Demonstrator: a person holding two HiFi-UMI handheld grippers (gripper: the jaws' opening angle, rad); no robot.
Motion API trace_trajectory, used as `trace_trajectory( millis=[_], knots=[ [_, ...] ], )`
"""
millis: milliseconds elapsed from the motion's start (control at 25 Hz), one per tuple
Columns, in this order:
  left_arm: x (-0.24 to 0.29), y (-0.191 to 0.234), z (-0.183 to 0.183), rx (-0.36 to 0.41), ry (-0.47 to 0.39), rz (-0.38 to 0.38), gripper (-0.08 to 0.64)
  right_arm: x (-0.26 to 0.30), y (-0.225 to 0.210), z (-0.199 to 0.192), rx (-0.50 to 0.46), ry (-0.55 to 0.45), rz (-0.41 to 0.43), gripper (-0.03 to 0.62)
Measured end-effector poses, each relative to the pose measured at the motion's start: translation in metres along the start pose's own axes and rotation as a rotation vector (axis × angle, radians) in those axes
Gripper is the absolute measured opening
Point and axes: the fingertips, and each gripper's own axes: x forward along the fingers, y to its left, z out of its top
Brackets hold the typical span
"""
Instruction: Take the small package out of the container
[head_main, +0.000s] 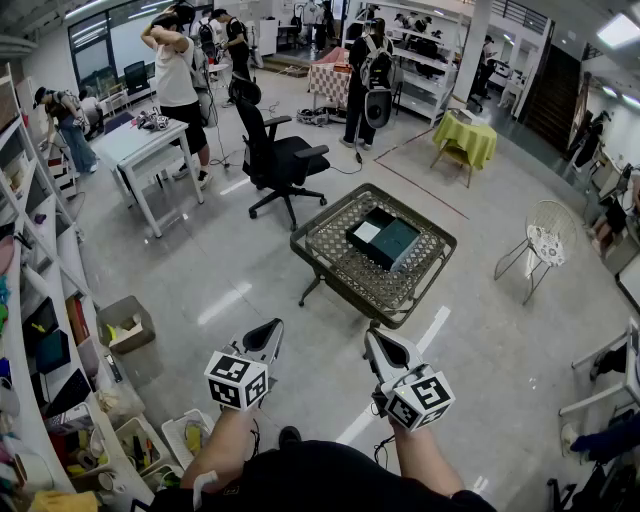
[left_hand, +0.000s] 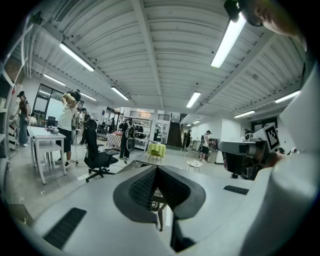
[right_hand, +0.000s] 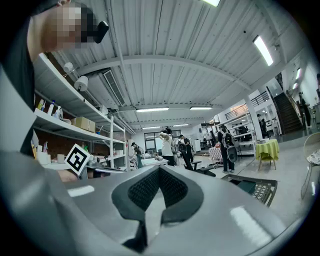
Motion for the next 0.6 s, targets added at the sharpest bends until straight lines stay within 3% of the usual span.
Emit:
trace_trajectory(
  millis=[600],
  knots=[
    [0.006, 0.045, 0.012, 0.0, -0.01, -0.019, 0.004, 0.05, 0.007, -0.007, 0.047, 0.008, -0.001, 0.008]
  ],
)
